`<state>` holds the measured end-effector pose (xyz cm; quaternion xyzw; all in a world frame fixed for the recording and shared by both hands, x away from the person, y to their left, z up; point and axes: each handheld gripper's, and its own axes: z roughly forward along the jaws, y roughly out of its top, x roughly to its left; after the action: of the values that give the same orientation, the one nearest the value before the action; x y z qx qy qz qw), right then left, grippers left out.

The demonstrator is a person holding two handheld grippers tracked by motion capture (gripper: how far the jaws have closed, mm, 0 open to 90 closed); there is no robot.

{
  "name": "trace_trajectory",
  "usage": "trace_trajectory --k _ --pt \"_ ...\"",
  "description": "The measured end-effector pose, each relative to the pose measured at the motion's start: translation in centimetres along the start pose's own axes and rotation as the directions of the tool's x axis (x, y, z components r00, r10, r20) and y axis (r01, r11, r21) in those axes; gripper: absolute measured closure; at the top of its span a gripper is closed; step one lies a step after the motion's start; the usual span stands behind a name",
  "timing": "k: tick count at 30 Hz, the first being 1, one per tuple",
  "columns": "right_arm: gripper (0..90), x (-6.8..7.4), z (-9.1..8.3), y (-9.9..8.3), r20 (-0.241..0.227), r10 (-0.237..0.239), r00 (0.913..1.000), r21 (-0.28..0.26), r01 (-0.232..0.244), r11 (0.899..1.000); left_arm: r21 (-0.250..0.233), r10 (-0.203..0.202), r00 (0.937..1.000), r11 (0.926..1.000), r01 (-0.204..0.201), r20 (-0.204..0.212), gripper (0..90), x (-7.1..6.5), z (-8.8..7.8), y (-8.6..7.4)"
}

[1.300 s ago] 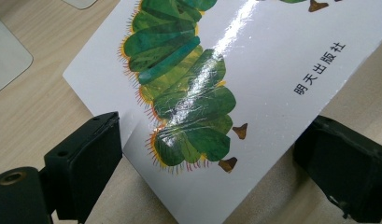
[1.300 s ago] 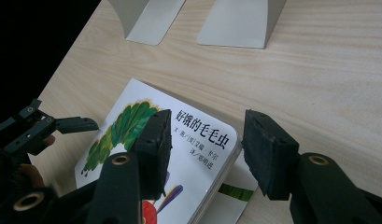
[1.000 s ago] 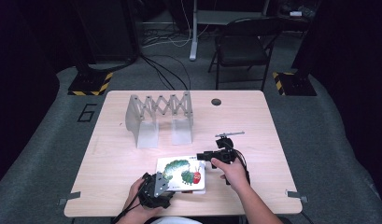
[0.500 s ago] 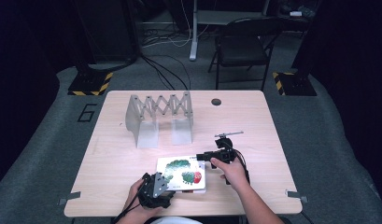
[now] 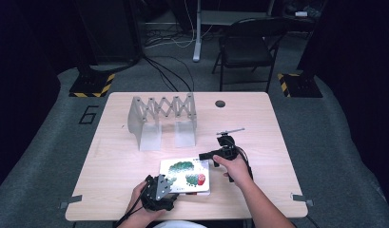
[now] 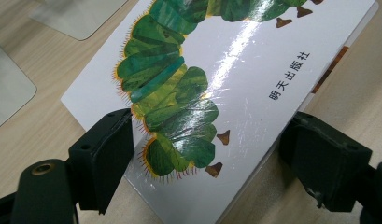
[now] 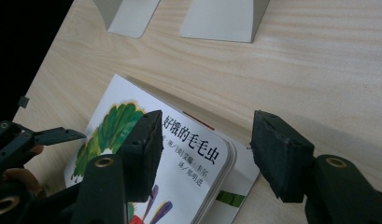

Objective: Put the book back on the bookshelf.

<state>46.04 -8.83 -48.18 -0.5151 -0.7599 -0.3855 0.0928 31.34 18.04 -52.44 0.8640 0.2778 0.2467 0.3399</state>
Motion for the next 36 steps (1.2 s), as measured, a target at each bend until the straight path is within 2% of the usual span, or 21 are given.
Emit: trace_trajectory --k 8,16,19,21,24,25,27,33,36 --pt "42.4 -0.4 1.0 -0.3 -0.024 0.015 0.9996 0.014 -0.015 1.000 -0.007 -0.002 0.9999 1.0000 0.001 -0.015 18.2 -0.1 0.0 -0.1" --pt "42.3 -0.4 1.9 -0.7 -0.067 0.002 0.9978 0.040 0.001 0.999 -0.011 -0.002 0.9998 0.9999 0.002 -0.018 18.2 -0.1 0.0 -0.1" --pt "43.1 -0.2 2.2 -0.8 -0.078 -0.003 0.9969 0.068 0.009 0.998 -0.010 -0.001 0.9998 0.9999 0.001 -0.018 18.2 -0.1 0.0 -0.1" --pt "43.4 -0.1 2.2 -0.8 -0.074 -0.013 0.9972 0.065 0.018 0.998 -0.011 -0.002 0.9998 0.9999 0.002 -0.018 18.2 -0.1 0.0 -0.1" --pt "43.9 -0.2 2.2 -0.8 -0.076 -0.004 0.9971 0.066 0.009 0.998 -0.011 -0.001 0.9998 0.9999 0.001 -0.019 18.2 -0.1 0.0 -0.1" --pt "43.8 -0.3 2.2 -0.8 -0.078 -0.003 0.9969 0.072 0.008 0.997 -0.008 0.002 1.0000 1.0000 -0.002 -0.008 18.2 0.0 0.0 -0.1" --pt "43.3 -0.4 2.4 -0.9 -0.079 0.009 0.9968 0.071 -0.004 0.998 -0.014 0.004 0.9998 0.9999 -0.004 -0.021 18.1 -0.1 0.0 -0.1" --pt "44.4 -1.1 2.6 -1.1 -0.099 0.029 0.9947 0.071 -0.022 0.997 -0.006 0.012 0.9999 0.9999 -0.012 -0.003 17.2 0.0 0.1 0.0" --pt "44.6 -1.1 2.7 -1.1 -0.098 0.019 0.9950 0.066 -0.013 0.998 0.000 0.011 0.9999 0.9999 -0.011 -0.003 17.0 0.0 0.0 0.0"
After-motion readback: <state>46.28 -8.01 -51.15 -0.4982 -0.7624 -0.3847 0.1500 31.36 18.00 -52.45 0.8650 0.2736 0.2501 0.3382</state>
